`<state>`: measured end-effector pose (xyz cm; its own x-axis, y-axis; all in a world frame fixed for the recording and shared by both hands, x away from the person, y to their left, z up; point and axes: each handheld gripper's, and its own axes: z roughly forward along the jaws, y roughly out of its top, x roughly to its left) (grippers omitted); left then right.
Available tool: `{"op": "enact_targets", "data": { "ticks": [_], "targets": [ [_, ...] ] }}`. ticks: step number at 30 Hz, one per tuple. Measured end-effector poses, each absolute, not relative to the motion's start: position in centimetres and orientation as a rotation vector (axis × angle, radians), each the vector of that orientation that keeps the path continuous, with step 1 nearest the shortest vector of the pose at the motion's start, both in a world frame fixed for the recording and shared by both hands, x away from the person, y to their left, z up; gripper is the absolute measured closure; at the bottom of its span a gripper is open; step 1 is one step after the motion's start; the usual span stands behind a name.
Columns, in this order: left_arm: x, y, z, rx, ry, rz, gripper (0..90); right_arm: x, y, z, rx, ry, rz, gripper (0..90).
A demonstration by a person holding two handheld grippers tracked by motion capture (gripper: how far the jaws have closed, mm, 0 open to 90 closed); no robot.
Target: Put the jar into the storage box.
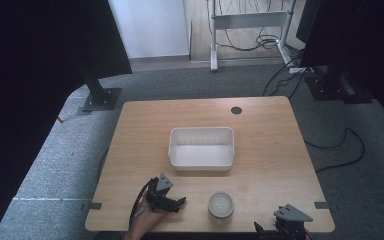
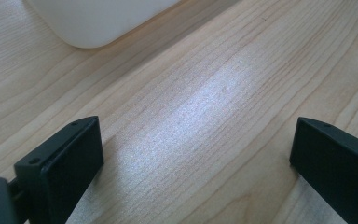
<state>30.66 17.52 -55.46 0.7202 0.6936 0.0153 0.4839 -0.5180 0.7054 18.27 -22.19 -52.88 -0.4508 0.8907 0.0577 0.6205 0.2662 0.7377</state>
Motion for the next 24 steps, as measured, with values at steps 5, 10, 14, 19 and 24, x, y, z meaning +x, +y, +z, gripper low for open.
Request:
{"op": "enact_targets", "data": {
  "ticks": [5, 10, 14, 19, 24],
  "targets": [
    [30.7, 17.5, -55.5, 2.222, 0.888, 0.386, 2.3, 18.3, -21.4, -52.9, 1.350, 2.199, 1.018, 2.0],
    [30.7, 17.5, -55.5, 2.222, 0.888, 0.386, 2.3, 18.4, -20.4, -52.7, 1.311, 2.212, 1.033, 2.9],
    [30.7, 17.5, -55.5, 2.222, 0.888, 0.386, 2.3, 18.5, -19.8, -52.5, 1.278, 2.222, 1.042, 3.2],
    [30.7, 17.5, -55.5, 2.222, 0.888, 0.386, 2.3, 18.5, -19.1, -52.3, 1.245, 2.234, 1.056, 3.1],
    [30.7, 17.5, -55.5, 2.222, 0.888, 0.386, 2.3, 18.6, -18.4, -52.3, 1.204, 2.247, 1.082, 2.6]
  ]
}}
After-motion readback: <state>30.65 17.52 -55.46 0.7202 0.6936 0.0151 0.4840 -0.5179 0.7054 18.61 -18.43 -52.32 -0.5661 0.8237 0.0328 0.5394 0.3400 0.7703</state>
